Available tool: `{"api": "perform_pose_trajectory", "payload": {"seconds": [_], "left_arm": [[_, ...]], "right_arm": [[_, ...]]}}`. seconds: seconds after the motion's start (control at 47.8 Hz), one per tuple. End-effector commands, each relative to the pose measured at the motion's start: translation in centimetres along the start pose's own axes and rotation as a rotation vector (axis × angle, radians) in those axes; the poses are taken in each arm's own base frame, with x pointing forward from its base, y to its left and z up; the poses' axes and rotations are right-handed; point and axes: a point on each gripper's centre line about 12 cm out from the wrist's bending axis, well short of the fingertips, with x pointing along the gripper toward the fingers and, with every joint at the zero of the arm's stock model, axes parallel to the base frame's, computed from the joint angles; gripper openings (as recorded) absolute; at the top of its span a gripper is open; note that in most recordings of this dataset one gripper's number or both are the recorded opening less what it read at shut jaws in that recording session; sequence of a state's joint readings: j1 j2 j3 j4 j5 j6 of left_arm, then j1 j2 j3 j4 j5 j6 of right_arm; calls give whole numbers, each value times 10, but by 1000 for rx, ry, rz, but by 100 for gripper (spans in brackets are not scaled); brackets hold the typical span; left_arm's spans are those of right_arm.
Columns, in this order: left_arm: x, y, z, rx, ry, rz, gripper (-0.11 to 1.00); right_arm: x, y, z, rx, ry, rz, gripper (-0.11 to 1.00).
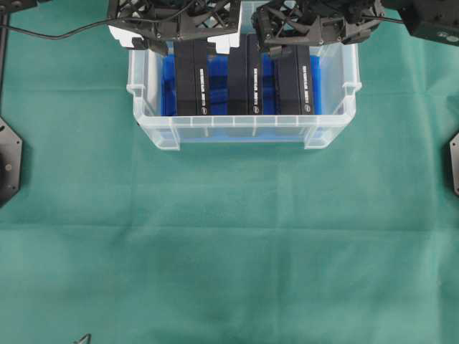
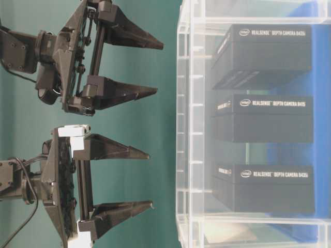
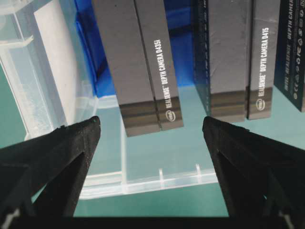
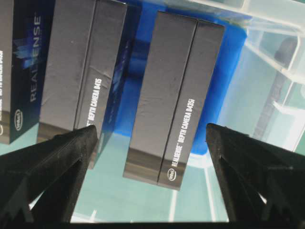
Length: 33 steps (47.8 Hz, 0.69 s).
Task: Take the box out of the case with both arms.
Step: 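Lower both open grippers around the left and right boxes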
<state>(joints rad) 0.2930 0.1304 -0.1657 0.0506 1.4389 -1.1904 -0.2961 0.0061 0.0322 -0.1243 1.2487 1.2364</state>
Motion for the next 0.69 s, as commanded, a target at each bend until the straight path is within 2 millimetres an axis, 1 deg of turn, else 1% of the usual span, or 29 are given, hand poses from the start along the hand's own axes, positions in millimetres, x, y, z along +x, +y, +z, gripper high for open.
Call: {"api": "perform_pose_trajectory", "payload": {"seconds": [0.0, 0.67], "left_arm": [[-12, -2, 1, 2, -17, -35, 84], [-12, -2, 1, 16, -17, -34, 84]], "right_arm": [[-13, 4, 3, 5, -18, 41, 96], [-13, 4, 3, 5, -18, 41, 96]]}}
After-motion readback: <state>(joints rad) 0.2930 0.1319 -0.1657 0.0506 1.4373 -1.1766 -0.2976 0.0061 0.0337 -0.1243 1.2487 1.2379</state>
